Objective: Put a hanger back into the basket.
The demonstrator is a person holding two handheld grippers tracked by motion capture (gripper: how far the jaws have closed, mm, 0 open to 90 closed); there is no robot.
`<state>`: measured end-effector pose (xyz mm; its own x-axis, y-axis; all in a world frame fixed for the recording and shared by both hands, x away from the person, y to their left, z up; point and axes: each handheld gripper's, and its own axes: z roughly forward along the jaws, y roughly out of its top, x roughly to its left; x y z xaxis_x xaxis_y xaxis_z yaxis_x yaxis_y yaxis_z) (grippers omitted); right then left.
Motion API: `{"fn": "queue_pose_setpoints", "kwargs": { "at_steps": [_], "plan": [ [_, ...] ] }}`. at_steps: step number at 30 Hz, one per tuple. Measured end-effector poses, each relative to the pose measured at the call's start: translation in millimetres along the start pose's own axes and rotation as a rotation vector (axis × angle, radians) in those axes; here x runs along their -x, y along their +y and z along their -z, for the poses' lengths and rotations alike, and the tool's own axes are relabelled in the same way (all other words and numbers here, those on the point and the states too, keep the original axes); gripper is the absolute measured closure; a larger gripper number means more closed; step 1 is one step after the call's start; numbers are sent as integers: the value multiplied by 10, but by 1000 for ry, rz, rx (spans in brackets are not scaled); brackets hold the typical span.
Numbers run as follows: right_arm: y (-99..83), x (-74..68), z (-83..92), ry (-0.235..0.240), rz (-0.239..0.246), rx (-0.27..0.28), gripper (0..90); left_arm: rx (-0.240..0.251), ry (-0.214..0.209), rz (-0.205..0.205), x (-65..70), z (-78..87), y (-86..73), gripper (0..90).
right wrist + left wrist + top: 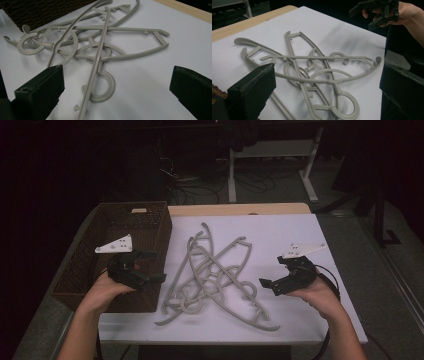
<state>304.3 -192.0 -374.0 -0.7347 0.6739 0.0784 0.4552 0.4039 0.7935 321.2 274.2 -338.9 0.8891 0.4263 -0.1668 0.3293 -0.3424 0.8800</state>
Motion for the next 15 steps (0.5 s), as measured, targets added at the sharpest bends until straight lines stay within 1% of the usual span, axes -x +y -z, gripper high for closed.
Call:
{"fn": "queue_pose_setpoints", "kwargs": {
  "at_steps": [12, 13, 15],
  "plan": [
    [-15, 2, 14, 0, -4, 2, 0, 7, -21, -6, 42, -70, 62, 2],
    [-28, 11, 18, -5, -13, 3, 0, 11, -23, -6, 57, -91, 76, 2],
    [-31, 8, 12, -8, -13, -1, 0, 10, -28, -11, 80, -126, 82, 2]
  ]
}}
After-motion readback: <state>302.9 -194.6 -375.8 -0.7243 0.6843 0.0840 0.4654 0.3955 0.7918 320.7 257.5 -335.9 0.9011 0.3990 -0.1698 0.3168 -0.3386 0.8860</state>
